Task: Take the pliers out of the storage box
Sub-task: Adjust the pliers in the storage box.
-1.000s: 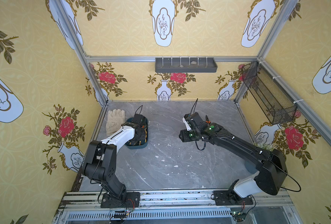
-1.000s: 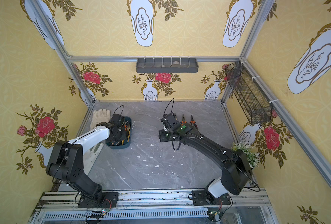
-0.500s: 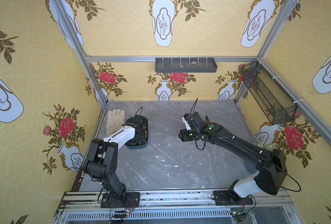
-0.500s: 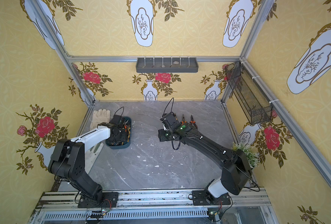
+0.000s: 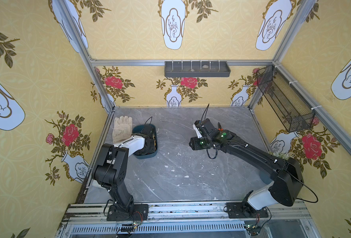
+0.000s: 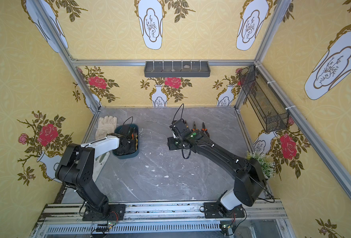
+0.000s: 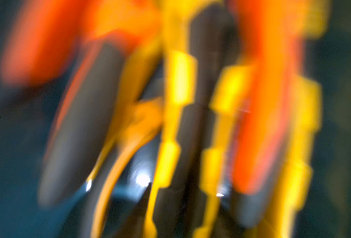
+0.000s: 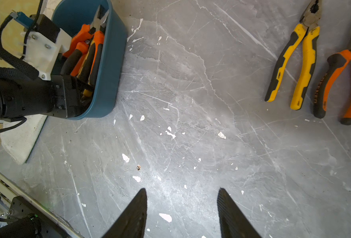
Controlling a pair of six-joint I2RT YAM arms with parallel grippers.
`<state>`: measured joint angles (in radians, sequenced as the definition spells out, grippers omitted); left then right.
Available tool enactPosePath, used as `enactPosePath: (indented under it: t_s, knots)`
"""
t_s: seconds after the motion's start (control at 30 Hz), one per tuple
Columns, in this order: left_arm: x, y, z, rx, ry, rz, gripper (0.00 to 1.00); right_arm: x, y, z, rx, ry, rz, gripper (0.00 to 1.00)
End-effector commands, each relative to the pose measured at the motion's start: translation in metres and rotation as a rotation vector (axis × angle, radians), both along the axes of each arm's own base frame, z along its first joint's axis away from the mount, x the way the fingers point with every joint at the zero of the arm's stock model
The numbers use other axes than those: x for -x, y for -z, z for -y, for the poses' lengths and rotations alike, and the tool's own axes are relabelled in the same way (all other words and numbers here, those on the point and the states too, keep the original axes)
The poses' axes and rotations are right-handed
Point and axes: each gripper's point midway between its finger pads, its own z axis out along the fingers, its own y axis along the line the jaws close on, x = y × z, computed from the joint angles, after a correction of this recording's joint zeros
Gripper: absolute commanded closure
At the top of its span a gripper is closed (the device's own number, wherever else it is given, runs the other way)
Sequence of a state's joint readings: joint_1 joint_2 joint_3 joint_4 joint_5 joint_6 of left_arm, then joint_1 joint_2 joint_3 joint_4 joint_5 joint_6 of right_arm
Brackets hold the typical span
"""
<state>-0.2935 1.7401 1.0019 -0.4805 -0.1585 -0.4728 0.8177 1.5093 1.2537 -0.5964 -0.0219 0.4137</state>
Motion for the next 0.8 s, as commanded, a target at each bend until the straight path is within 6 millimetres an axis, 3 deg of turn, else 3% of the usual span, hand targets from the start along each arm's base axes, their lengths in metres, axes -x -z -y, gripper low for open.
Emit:
enactPosePath:
  t_s: [0.0, 0.13, 0.27, 0.4, 0.57, 0.63, 0.77]
  knots:
    - [0.017, -0.001, -0.004, 0.004, -0.03, -0.047, 0.71, -0.005, -0.006, -0.005, -0.019, -0.004, 0.028, 0.45]
    - [0.012, -0.03, -0.004, 0.004, -0.027, 0.006, 0.67, -0.004, -0.004, -0.004, -0.017, -0.003, 0.026, 0.45]
    - [0.006, -0.059, -0.005, -0.004, -0.015, 0.057, 0.69, -0.004, -0.002, -0.006, -0.021, -0.004, 0.02, 0.45]
    - [0.004, -0.075, -0.007, -0.016, -0.01, 0.086, 0.69, -0.004, -0.002, -0.008, -0.026, -0.004, 0.017, 0.45]
    - [0.007, -0.065, -0.007, -0.022, -0.004, 0.054, 0.68, -0.004, -0.001, -0.006, -0.021, -0.002, 0.017, 0.45]
    - [0.012, -0.054, -0.007, -0.02, -0.006, 0.029, 0.6, -0.004, -0.001, -0.005, -0.02, -0.001, 0.019, 0.45]
    - [0.022, -0.031, -0.008, -0.015, -0.021, -0.006, 0.54, -0.002, 0.003, -0.004, -0.016, -0.001, 0.014, 0.45]
